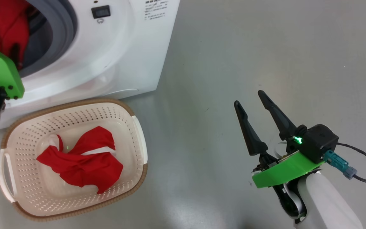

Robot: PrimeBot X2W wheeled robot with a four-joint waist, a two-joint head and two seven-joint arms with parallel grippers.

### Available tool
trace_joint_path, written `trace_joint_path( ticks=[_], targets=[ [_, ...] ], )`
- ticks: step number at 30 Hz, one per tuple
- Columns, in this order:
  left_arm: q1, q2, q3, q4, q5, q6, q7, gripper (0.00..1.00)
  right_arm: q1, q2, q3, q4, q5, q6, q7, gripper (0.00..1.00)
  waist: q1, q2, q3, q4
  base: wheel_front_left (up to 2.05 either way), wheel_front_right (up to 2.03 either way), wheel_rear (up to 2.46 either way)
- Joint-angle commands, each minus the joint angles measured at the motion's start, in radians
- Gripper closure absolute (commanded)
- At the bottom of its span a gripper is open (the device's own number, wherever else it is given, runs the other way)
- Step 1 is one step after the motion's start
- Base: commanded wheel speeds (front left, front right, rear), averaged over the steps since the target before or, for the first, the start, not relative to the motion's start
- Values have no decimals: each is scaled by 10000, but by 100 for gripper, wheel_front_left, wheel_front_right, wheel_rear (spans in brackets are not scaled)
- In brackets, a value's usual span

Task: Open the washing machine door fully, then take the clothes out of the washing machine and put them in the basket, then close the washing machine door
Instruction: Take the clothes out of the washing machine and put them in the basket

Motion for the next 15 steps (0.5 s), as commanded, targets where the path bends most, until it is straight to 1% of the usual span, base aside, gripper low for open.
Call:
trace_joint_path(
  ticks=[1, 2, 5, 8, 13, 15],
  targets=[
    [-121, 556, 106, -181, 165, 220, -143, 100, -12, 24, 246, -210, 105, 62, -65, 0, 0, -1, 15, -10, 0, 0, 0],
    [-96, 580, 22, -170, 269, 320, -193, 100, -14, 24, 262, -207, 130, 62, -65, 0, 0, -1, 17, -13, 0, 0, 0],
    [-68, 559, -10, -205, 289, 423, -412, 100, -20, 24, 277, -193, 161, 62, -65, 0, 0, -1, 40, -2, 0, 0, 0],
    [-46, 541, -1, -289, 306, 579, -841, 100, -40, 24, 265, -170, 154, 62, -65, 0, 0, -1, 66, 41, 0, 0, 0],
    [65, 467, 45, -330, 211, 607, -1282, 100, -94, 24, 264, -137, 157, 62, -65, 0, 0, -1, 61, 109, 0, 0, 0],
    [139, 411, 68, -397, 126, 493, -1562, 100, -107, 24, 253, -113, 151, 62, -65, 0, 0, -1, 42, 155, 0, 0, 0]
  ],
)
